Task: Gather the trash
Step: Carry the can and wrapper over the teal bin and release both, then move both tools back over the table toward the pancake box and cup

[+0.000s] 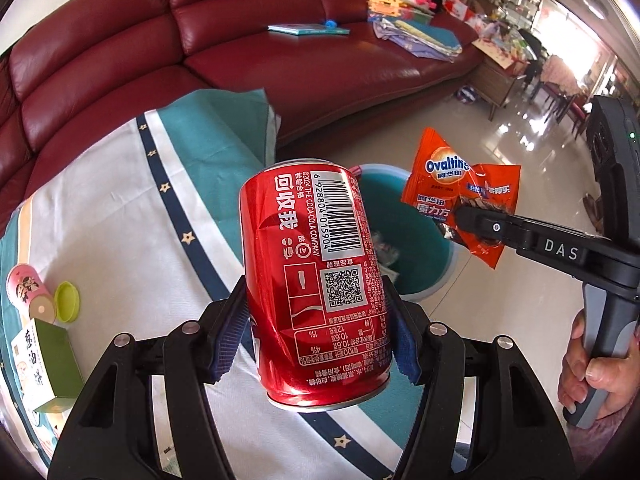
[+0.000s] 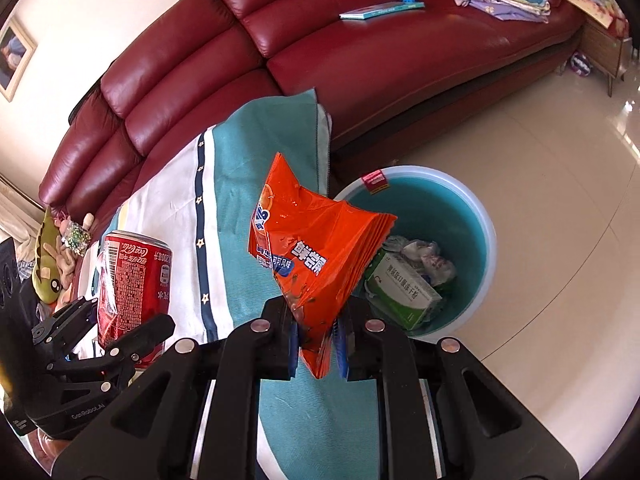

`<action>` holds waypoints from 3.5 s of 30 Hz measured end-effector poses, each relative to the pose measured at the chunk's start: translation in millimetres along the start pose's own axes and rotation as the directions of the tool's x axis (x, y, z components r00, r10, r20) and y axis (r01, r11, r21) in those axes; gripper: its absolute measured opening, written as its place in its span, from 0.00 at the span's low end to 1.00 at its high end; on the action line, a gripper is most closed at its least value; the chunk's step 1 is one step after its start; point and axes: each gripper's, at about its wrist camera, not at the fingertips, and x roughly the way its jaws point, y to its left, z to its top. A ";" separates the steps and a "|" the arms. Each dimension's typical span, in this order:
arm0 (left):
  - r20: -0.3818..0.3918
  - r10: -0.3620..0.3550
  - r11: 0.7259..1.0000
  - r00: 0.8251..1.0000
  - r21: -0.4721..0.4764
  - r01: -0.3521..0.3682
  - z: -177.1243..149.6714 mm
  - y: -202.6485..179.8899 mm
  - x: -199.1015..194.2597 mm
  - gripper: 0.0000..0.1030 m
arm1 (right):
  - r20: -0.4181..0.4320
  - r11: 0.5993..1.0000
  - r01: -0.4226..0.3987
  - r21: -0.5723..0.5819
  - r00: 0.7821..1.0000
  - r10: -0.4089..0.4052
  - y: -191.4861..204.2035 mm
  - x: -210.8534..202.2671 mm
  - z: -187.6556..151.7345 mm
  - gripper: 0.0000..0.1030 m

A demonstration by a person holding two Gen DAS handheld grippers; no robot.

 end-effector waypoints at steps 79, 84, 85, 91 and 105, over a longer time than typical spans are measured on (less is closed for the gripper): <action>-0.163 -0.071 0.997 0.984 -0.008 0.071 27.2 -16.8 96.5 0.94 | -0.132 0.972 0.187 0.143 0.977 -0.169 -64.5 51.9 16.1 0.81; -0.140 -0.068 0.998 0.988 -0.023 0.066 22.1 -7.4 80.2 0.94 | -0.122 0.975 0.186 0.119 0.978 -0.171 -47.8 42.9 12.2 0.82; -0.136 -0.069 0.998 0.988 -0.026 0.066 19.5 -5.8 76.7 0.94 | -0.120 0.976 0.184 0.114 0.978 -0.170 -44.0 40.8 11.3 0.82; -0.109 -0.060 0.997 0.992 -0.044 0.056 8.7 5.7 54.2 0.94 | -0.114 0.980 0.179 0.083 0.979 -0.169 -20.9 29.8 5.0 0.82; -0.049 0.026 0.988 0.998 -0.150 -0.033 -39.8 75.2 -5.7 0.94 | -0.140 0.991 0.115 -0.062 0.983 -0.122 66.5 35.2 -12.8 0.82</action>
